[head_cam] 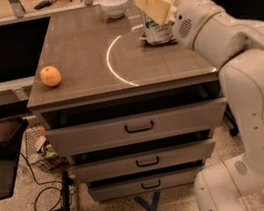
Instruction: Place 7up can upright
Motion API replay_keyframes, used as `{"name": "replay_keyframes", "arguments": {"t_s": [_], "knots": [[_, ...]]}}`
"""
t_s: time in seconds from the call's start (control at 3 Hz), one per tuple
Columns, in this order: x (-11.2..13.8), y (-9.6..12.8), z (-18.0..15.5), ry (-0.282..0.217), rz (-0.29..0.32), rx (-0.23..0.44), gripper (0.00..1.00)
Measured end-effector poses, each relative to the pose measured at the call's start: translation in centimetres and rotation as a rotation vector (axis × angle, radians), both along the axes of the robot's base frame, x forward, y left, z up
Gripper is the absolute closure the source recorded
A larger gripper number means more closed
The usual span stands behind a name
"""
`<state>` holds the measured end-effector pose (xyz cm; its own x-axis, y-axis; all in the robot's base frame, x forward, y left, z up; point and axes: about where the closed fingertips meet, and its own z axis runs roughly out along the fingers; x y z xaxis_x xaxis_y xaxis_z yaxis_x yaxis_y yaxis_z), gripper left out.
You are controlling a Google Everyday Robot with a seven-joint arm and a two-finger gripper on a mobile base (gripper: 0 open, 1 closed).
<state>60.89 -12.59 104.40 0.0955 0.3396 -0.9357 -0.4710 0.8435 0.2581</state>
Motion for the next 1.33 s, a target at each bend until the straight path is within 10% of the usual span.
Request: {"name": "replay_keyframes", "arguments": {"t_s": [1.33], "knots": [[2.6, -0.1, -10.3, -0.097, -0.293, -0.03, 1.0]]}}
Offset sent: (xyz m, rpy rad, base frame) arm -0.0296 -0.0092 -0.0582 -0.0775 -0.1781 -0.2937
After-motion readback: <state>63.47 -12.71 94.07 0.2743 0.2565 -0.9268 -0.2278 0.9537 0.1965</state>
